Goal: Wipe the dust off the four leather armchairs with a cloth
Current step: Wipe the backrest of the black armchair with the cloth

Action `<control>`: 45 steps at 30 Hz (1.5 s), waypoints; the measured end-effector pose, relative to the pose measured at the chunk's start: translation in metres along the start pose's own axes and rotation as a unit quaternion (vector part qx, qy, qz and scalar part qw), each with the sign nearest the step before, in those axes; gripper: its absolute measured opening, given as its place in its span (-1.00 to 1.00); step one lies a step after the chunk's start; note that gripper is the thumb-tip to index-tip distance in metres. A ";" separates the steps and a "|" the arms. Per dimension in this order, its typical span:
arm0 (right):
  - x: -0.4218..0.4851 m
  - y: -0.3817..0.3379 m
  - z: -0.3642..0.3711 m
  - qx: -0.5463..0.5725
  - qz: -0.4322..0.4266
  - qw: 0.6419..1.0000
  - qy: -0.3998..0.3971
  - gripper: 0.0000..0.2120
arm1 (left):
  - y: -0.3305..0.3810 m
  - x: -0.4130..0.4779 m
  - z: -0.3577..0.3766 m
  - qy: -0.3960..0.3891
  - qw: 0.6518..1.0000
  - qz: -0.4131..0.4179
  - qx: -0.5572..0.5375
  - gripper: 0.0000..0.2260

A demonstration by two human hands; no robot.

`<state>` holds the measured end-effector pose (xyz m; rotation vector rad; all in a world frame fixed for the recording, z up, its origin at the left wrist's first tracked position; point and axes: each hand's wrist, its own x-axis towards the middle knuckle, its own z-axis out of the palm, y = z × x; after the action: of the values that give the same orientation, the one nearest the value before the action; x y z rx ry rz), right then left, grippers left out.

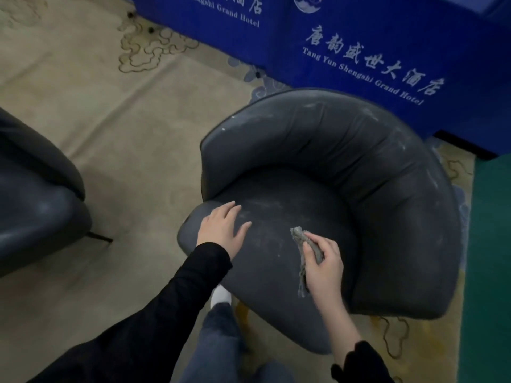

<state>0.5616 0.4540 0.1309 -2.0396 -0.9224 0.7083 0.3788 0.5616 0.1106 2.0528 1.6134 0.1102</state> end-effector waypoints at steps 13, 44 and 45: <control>0.093 -0.021 0.054 -0.005 -0.031 0.999 -0.044 -0.79 | -0.039 0.113 -0.015 0.082 0.995 -0.042 -0.034 -0.45; 0.304 -0.065 0.233 -0.179 -0.408 0.895 0.035 -0.74 | -0.125 0.273 0.041 0.211 0.943 0.055 -0.252 -0.49; 0.296 -0.067 0.241 -0.169 -0.439 0.882 0.017 -0.74 | -0.126 0.274 0.042 0.214 0.942 0.060 -0.253 -0.48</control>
<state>0.5344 0.8197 0.0054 -1.6125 -1.8588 0.0031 0.3618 0.8195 -0.0501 1.7857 1.4835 0.9712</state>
